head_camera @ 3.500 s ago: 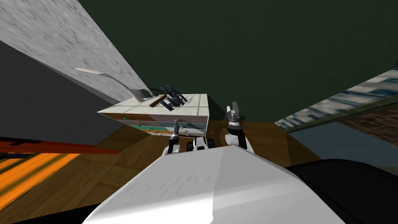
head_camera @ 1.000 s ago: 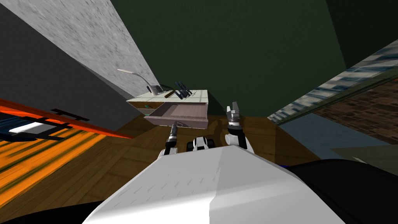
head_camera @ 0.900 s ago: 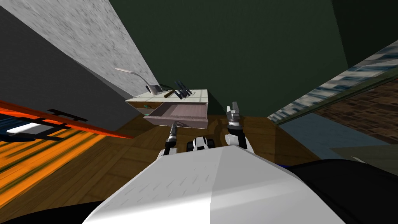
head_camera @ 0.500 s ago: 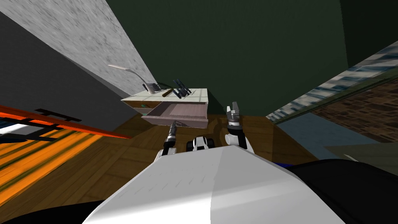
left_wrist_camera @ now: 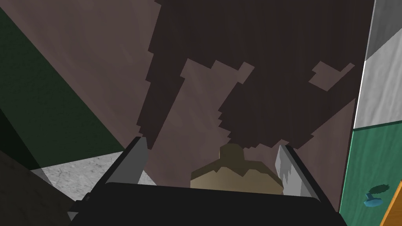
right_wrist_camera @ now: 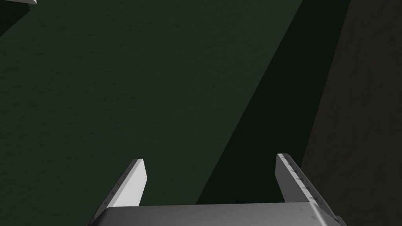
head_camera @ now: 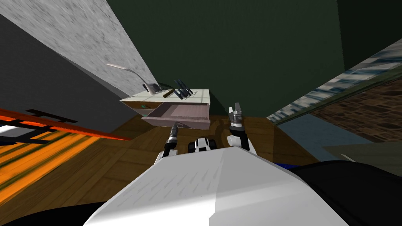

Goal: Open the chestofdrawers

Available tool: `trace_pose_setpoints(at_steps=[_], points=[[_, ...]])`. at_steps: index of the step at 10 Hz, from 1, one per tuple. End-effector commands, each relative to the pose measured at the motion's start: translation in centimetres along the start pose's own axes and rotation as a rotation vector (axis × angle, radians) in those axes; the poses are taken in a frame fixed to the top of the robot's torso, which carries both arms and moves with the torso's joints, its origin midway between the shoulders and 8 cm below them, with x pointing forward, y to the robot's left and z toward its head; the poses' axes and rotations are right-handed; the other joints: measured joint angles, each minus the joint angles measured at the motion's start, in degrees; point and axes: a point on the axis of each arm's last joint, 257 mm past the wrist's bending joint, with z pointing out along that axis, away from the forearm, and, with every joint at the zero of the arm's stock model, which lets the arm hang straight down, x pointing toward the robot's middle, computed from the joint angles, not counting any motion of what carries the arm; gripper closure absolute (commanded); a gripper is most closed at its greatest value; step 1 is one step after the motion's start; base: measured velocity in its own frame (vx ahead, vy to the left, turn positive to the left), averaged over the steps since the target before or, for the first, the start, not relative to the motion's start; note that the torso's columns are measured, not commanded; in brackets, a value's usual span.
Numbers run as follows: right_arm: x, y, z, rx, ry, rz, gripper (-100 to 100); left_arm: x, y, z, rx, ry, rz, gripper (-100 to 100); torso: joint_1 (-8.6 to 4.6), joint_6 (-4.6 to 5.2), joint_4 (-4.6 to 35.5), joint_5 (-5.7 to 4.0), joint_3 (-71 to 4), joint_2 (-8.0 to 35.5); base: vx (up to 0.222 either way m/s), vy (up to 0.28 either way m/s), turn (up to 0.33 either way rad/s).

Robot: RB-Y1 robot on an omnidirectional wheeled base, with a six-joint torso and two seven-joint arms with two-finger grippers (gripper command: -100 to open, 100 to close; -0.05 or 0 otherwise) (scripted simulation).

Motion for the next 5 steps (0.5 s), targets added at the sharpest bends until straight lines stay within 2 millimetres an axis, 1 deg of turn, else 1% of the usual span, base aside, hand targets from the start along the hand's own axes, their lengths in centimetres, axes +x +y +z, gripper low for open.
trace_pose_setpoints(at_steps=[1, 5], points=[[0.00, 0.00, 0.00, 0.000, 0.000, 0.000, 0, 0.10, 0.33, -0.12, -0.008, 0.002, -0.002, 0, 0.02, 0.07, -0.2, 0.09, -0.1, -0.2, 0.001, 0.007, -0.006], [0.00, 0.00, 0.00, 0.000, 0.000, 0.000, 0, 0.29, 0.93, -0.36, -0.020, 0.006, -0.009, 0, 0.18, 0.15, -0.5, 0.28, -0.2, -0.6, 0.000, 0.007, -0.005]])
